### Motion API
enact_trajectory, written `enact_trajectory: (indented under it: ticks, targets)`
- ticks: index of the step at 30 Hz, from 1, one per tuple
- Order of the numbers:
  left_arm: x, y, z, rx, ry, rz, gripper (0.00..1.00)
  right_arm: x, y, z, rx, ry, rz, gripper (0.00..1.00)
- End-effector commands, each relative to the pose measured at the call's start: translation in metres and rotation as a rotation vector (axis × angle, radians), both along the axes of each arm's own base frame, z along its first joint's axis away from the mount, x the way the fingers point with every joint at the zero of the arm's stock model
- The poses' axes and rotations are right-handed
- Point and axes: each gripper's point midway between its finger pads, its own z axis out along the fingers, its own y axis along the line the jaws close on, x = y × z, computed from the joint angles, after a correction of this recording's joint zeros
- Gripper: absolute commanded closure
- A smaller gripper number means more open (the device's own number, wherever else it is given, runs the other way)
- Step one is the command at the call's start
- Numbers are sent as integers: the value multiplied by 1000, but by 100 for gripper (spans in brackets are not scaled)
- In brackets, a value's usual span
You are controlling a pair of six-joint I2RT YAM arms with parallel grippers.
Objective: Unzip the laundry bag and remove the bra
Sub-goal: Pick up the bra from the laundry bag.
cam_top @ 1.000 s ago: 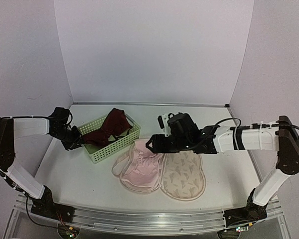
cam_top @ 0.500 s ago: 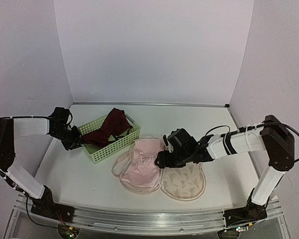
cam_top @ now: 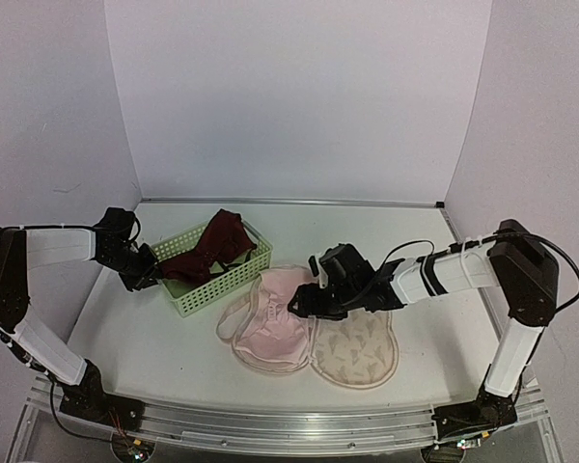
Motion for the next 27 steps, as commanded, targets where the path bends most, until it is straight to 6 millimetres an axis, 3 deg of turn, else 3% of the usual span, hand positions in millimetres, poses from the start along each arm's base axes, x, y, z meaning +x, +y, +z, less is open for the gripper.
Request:
enact_trajectory:
  ticks: [1, 6, 13, 16, 21, 27]
  targets:
    - [22, -7, 38, -30, -143, -27, 100, 9, 20, 11, 98, 13, -4, 36]
    - [21, -6, 38, -28, -141, -28, 100, 7, 25, 3, 129, 44, -11, 43]
    - [21, -6, 39, -26, -145, -27, 100, 6, 24, 6, 149, 46, -15, 87]
    - [20, -6, 39, -26, -142, -27, 100, 6, 20, 12, 151, 32, -24, 98]
    - [20, -6, 39, -26, -142, -27, 100, 8, 17, 35, 185, -10, -30, 100]
    - [20, -6, 39, -23, -145, -29, 100, 11, 24, 83, 268, -75, -14, 100]
